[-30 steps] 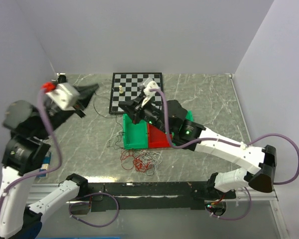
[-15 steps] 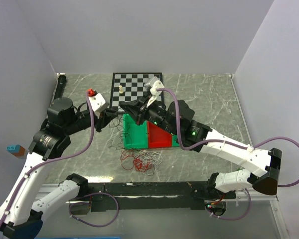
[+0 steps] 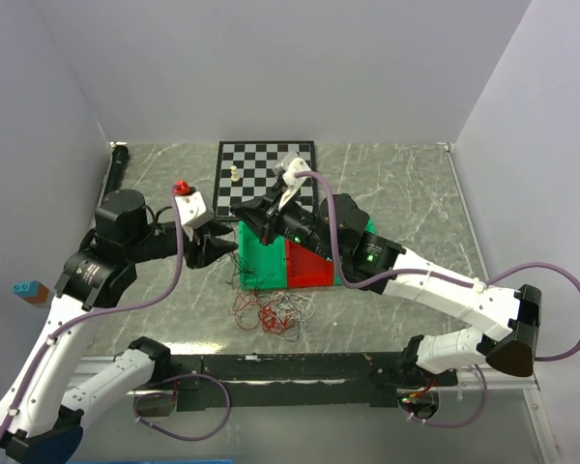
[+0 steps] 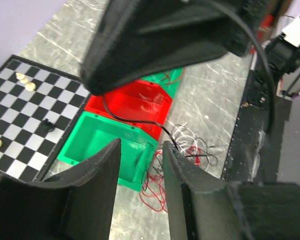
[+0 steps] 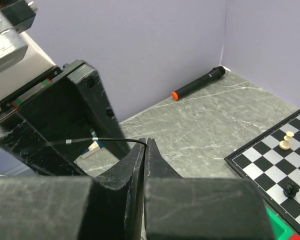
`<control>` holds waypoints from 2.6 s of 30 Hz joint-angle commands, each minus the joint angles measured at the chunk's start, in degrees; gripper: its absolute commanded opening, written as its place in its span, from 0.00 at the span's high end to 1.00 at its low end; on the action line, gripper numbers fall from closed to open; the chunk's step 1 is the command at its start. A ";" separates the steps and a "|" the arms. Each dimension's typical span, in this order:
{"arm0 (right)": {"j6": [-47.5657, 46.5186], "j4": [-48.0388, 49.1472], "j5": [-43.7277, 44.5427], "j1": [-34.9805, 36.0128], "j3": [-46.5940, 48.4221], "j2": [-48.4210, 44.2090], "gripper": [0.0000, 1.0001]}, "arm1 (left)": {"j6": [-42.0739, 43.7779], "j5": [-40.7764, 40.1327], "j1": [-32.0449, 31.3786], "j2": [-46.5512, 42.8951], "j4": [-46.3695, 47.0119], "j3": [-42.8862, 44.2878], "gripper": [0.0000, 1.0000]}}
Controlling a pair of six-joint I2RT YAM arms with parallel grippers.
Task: Untangle the cables
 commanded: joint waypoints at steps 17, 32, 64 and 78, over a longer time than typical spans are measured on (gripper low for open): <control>-1.09 -0.24 0.45 -1.94 0.37 -2.68 1.00 | -0.58 -13.91 0.13 -2.28 7.50 -0.53 0.83; -1.96 -3.76 1.33 -4.05 3.09 -1.54 1.00 | 3.63 -12.79 0.13 -6.95 6.03 -0.11 0.06; 2.16 -5.17 -5.34 -5.90 6.26 -1.09 1.00 | -4.09 -11.57 0.13 -0.88 18.93 -6.86 0.03; 4.63 -3.50 -7.55 -4.23 7.23 -1.18 1.00 | -7.08 -4.60 0.13 1.67 17.79 -5.55 0.84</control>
